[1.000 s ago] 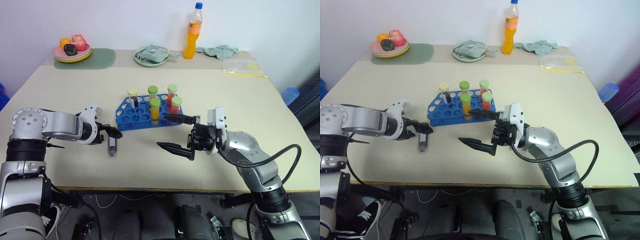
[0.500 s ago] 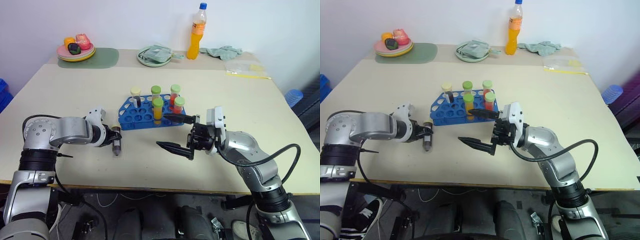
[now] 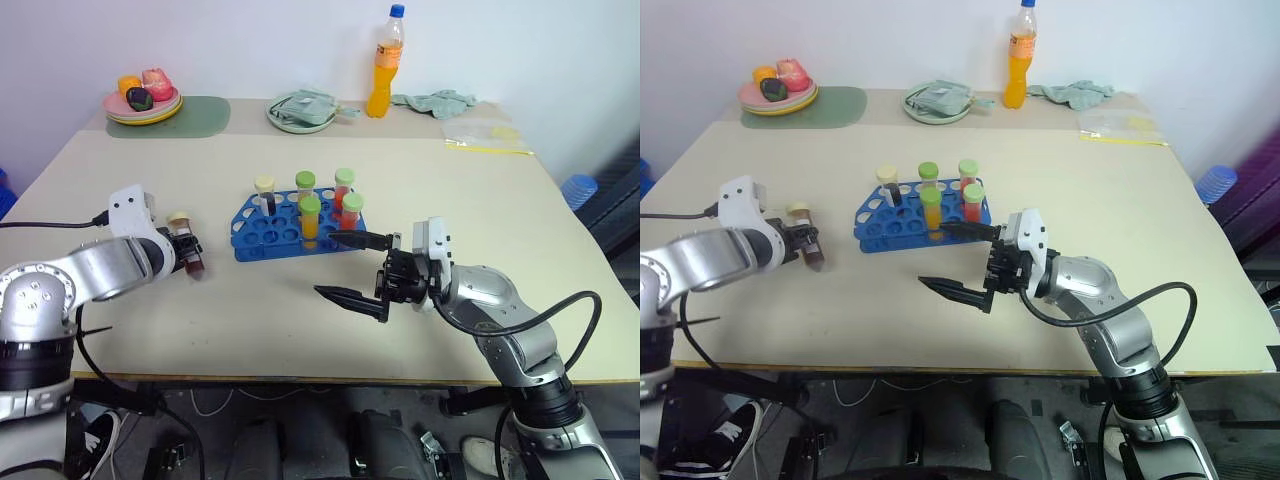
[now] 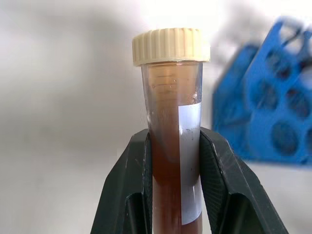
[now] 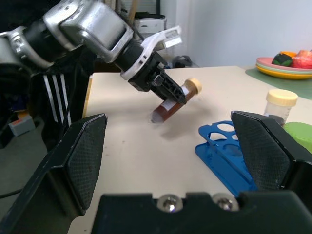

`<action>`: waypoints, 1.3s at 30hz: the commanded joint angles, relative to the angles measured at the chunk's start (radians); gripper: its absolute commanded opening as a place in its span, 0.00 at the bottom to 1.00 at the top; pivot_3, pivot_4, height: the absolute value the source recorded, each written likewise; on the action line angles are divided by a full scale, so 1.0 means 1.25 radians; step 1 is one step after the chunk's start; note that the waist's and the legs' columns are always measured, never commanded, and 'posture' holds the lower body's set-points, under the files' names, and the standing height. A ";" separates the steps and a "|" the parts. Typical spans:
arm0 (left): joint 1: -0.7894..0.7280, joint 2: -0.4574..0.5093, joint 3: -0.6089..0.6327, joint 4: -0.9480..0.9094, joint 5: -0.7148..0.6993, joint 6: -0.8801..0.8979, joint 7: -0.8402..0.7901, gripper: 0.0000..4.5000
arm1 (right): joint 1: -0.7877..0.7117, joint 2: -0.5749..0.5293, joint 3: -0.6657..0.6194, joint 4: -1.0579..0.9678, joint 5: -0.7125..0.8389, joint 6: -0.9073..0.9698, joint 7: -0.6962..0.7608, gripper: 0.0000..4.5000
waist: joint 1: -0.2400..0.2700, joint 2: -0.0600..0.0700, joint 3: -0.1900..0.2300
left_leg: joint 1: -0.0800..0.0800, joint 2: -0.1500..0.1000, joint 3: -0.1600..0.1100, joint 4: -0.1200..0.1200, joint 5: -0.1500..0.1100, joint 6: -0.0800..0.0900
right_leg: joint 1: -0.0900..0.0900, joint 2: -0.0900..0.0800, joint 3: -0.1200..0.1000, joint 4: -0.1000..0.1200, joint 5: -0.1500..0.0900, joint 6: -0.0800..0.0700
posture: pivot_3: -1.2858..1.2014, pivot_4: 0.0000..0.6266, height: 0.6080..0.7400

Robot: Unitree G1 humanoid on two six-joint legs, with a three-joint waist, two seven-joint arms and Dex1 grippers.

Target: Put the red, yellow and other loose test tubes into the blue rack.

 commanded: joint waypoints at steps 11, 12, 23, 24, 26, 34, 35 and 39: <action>0.148 -0.061 -0.161 -0.016 0.854 -0.860 -1.052 0.16 | 0.006 0.001 -0.041 -0.025 -0.020 -0.028 -0.053 1.00 | -0.001 0.001 0.000 | -0.003 0.001 0.001 -0.001 0.000 0.000 | -0.001 0.000 0.000 -0.006 0.000 0.000 | 0.52 0.24 1.00; 0.137 -0.071 -0.171 0.021 0.898 -0.921 -1.086 0.16 | 0.007 0.001 -0.042 -0.023 -0.022 -0.031 -0.053 1.00 | 0.001 0.001 0.000 | -0.003 0.001 0.001 -0.001 0.000 0.000 | -0.001 0.000 0.000 -0.006 0.000 0.000 | 0.52 0.24 1.00; -0.033 -0.264 -0.187 0.421 1.076 -1.229 -1.164 0.16 | 0.016 -0.002 -0.052 -0.020 -0.041 -0.047 -0.076 1.00 | 0.003 0.000 0.000 | -0.005 0.001 0.002 0.001 -0.003 0.005 | -0.001 0.000 -0.001 -0.008 0.002 0.003 | 0.52 0.24 1.00; -0.047 -0.281 -0.187 0.447 1.082 -1.238 -1.163 0.16 | 0.015 -0.002 -0.052 -0.018 -0.042 -0.048 -0.076 1.00 | 0.002 0.000 0.000 | -0.005 0.001 0.002 0.001 -0.003 0.005 | -0.001 0.000 -0.001 -0.008 0.002 0.003 | 0.52 0.24 1.00; -0.071 -0.313 -0.183 0.486 1.085 -1.247 -1.163 0.16 | 0.014 -0.002 -0.053 -0.015 -0.045 -0.051 -0.076 1.00 | 0.001 0.000 0.000 | -0.005 0.001 0.002 0.001 -0.003 0.005 | -0.001 0.000 -0.001 -0.008 0.003 0.004 | 0.52 0.24 1.00; -0.086 -0.363 -0.174 0.528 1.075 -1.238 -1.182 0.16 | 0.011 -0.006 -0.063 -0.010 -0.054 -0.057 -0.084 1.00 | -0.001 0.000 0.000 | -0.005 0.002 0.002 0.001 -0.003 0.005 | -0.001 0.001 -0.001 -0.007 0.004 0.006 | 0.52 0.24 1.00; -0.084 -0.365 -0.170 0.526 1.073 -1.236 -1.182 0.16 | 0.012 -0.006 -0.064 -0.011 -0.055 -0.057 -0.085 1.00 | -0.001 0.000 0.000 | -0.005 0.002 0.002 0.001 -0.003 0.005 | -0.001 0.001 -0.001 -0.007 0.004 0.006 | 0.52 0.24 1.00; -0.070 -0.363 -0.162 0.510 1.084 -1.235 -1.171 0.16 | 0.010 -0.005 -0.068 -0.013 -0.057 -0.054 -0.088 1.00 | -0.001 0.000 0.000 | -0.005 0.002 0.002 0.001 -0.003 0.005 | -0.001 0.001 -0.001 -0.007 0.004 0.006 | 0.52 0.24 1.00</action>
